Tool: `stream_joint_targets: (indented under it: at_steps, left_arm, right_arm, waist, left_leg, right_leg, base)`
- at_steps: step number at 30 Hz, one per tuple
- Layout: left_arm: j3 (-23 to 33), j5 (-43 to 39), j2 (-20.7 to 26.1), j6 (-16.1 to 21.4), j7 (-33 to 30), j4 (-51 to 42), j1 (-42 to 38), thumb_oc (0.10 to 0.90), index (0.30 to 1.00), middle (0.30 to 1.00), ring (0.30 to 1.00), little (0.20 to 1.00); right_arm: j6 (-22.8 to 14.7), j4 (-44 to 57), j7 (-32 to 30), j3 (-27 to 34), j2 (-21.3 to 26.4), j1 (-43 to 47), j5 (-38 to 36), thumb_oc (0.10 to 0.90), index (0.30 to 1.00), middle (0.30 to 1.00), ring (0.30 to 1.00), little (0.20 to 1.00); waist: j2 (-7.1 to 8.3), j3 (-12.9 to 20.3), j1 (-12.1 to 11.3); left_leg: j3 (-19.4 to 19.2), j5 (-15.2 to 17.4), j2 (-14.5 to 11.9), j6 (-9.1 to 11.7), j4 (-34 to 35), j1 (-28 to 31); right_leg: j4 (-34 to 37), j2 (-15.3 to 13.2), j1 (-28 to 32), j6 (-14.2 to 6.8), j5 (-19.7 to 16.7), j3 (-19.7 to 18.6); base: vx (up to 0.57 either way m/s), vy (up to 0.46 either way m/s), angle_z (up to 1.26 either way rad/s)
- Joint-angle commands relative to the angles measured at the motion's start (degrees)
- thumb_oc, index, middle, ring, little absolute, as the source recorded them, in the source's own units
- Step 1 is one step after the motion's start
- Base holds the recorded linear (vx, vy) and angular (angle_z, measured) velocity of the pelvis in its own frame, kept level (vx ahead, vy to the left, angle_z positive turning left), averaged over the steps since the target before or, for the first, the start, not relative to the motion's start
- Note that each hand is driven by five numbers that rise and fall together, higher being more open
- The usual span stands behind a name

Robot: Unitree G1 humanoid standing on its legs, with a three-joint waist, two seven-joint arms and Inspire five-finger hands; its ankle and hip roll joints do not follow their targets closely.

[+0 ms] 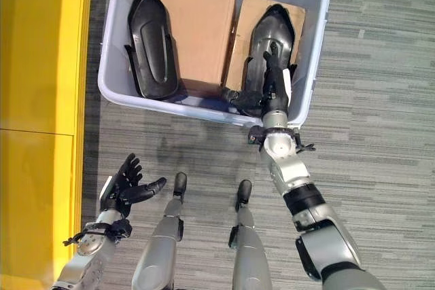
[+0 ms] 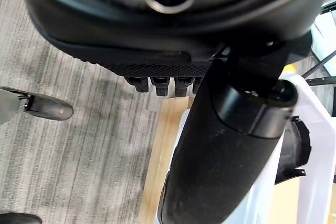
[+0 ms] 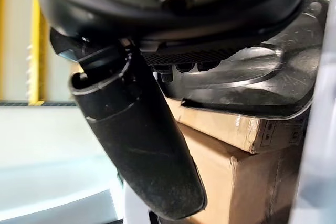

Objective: Move parts from the plastic box to the shelf.

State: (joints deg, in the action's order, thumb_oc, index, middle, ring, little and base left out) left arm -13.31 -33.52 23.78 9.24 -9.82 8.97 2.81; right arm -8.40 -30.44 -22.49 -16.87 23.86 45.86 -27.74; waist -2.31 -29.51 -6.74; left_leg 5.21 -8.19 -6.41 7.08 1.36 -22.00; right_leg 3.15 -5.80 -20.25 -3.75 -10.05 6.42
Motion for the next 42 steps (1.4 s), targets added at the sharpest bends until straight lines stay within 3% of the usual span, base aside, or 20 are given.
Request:
stream_joint_targets:
  at_steps: [1, 10, 17, 25, 35, 42]
  left_arm:
    - [-1.49, -0.96, 1.66, 4.04, -1.65, -3.62, 1.63, 0.900, 1.000, 1.000, 1.000, 1.000]
    - [-2.79, -1.68, 1.50, 4.54, -2.16, -3.57, 0.30, 0.900, 1.000, 1.000, 1.000, 1.000]
    - [-3.54, -2.02, 2.38, 4.86, -1.49, -3.93, -0.61, 0.900, 1.000, 1.000, 1.000, 1.000]
    - [-4.32, -2.47, 2.77, 4.84, -0.72, -3.62, -1.71, 0.900, 1.000, 1.000, 1.000, 1.000]
    - [-4.67, -3.21, 3.06, 5.15, -0.24, -4.02, -2.23, 0.900, 1.000, 1.000, 1.000, 1.000]
    - [-4.26, -3.61, 3.19, 5.36, -0.41, -3.27, -2.07, 0.900, 1.000, 1.000, 1.000, 1.000]
  right_arm:
    - [-6.42, 2.77, -2.19, 3.29, 1.43, 7.11, -1.74, 0.900, 1.000, 1.000, 1.000, 1.000]
    - [-6.10, -9.04, -1.00, 2.67, 1.81, 15.67, -7.32, 0.900, 1.000, 1.000, 1.000, 1.000]
    - [-4.55, -21.56, 2.26, 0.53, 6.16, 24.24, -11.05, 0.900, 1.000, 1.000, 1.000, 1.000]
    - [-3.25, -34.07, 6.99, 2.88, 8.90, 28.47, -20.76, 0.900, 1.000, 1.000, 1.000, 1.000]
    - [-2.19, -38.79, 9.35, 2.45, 12.85, 31.82, -23.58, 0.900, 1.000, 1.000, 1.000, 1.000]
    - [-3.32, -35.34, 9.35, 0.85, 13.41, 32.62, -23.30, 0.900, 1.000, 1.000, 1.000, 1.000]
  waist:
    - [0.23, 3.41, -0.07]
    - [-1.21, 2.13, -0.78]
    - [-2.11, 1.22, -1.98]
    - [-3.55, 0.78, -3.61]
    - [-5.48, 0.71, -5.37]
    - [-5.44, 0.77, -5.31]
  left_leg:
    - [1.01, 3.72, 1.73, -3.16, -2.35, 1.54]
    - [1.21, 3.54, 1.92, -3.22, -2.28, -0.08]
    - [1.87, 3.49, 2.41, -3.17, -2.97, -1.55]
    - [2.90, 3.31, 2.99, -3.18, -2.96, -2.55]
    - [3.63, 3.39, 3.84, -3.26, -3.08, -3.25]
    - [3.76, 3.50, 4.08, -3.30, -3.23, -3.34]
  right_leg:
    - [-13.04, -4.29, -6.34, -2.86, 7.37, 0.24]
    - [-14.24, -4.27, -8.73, -2.74, 7.79, -0.13]
    - [-15.83, -4.56, -10.18, -2.70, 8.42, 0.27]
    - [-16.78, -4.92, -11.03, -2.75, 9.32, 0.86]
    - [-18.02, -5.61, -11.98, -2.92, 10.08, 1.08]
    - [-18.29, -5.70, -12.16, -2.88, 10.18, 1.07]
  base:
    - [0.02, 0.008, -0.07]
    - [0.01, 0.003, -0.01]
    - [0.00, -0.002, 0.01]
    - [0.01, -0.012, 0.09]
    - [0.00, 0.008, 0.06]
    - [0.00, 0.002, 0.00]
